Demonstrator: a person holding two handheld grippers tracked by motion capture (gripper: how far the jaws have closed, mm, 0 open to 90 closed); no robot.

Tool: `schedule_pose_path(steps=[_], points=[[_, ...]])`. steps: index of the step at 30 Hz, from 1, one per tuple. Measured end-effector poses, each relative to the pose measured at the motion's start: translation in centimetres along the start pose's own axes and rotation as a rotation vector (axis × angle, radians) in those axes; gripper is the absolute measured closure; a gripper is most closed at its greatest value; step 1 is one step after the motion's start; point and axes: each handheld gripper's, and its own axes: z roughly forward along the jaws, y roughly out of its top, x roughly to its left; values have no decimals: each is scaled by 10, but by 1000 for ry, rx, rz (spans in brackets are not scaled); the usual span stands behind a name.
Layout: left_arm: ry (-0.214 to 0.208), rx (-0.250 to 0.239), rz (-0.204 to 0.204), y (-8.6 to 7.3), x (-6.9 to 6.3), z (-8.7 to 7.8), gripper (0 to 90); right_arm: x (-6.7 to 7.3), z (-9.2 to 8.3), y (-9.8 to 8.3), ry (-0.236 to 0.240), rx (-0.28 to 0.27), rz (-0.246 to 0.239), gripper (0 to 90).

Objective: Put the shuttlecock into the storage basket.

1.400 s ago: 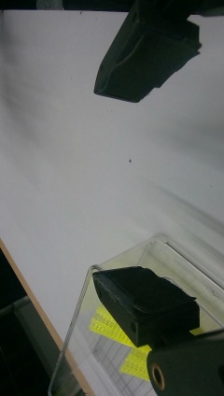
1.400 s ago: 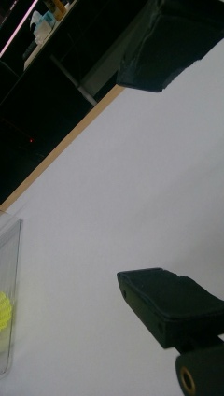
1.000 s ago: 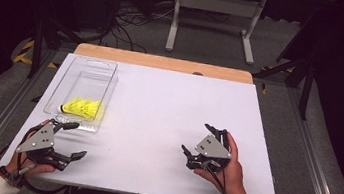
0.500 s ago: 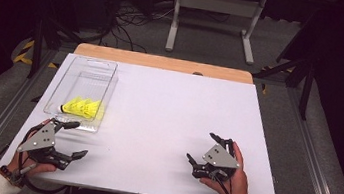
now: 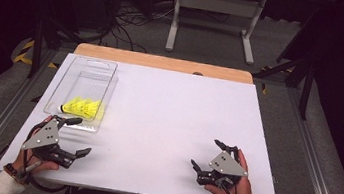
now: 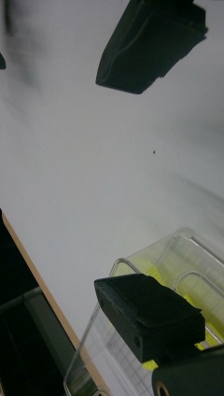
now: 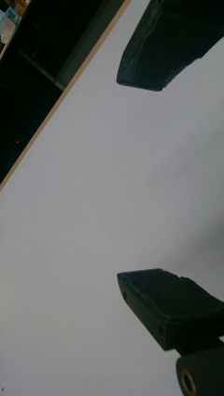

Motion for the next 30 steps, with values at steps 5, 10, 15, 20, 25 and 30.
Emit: schedule_pose_path(steps=[5,10,15,20,25,30], points=[[3,0,8,1,0,2,41,2,-1,1,0,-6,-4,67],[2,9,20,1,0,4,26,3,-1,2,-5,-13,-1,67],[-5,12,32,2,-1,5,24,5,-5,2,-19,-18,1,67],[-13,13,32,1,-1,6,26,7,-7,3,-22,-23,1,67],[-18,17,30,0,0,7,28,8,-5,3,-22,-15,-3,67],[-17,19,28,0,1,7,31,8,-5,3,-27,-12,-10,69]])
